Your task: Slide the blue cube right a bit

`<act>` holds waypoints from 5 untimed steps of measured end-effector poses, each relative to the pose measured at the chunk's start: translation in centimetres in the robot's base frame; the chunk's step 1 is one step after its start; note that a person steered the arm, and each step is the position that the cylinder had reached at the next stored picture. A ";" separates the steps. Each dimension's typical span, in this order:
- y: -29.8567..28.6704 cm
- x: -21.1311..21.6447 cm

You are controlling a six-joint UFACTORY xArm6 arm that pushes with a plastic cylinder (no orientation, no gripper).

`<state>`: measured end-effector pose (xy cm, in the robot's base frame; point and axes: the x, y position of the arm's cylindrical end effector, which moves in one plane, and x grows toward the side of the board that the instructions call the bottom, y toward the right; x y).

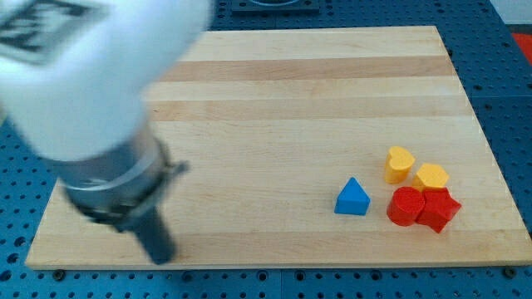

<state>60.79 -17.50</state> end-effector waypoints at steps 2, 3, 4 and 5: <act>-13.0 -2.8; -12.9 -4.5; -12.5 -9.8; -10.3 -10.5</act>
<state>50.27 -27.75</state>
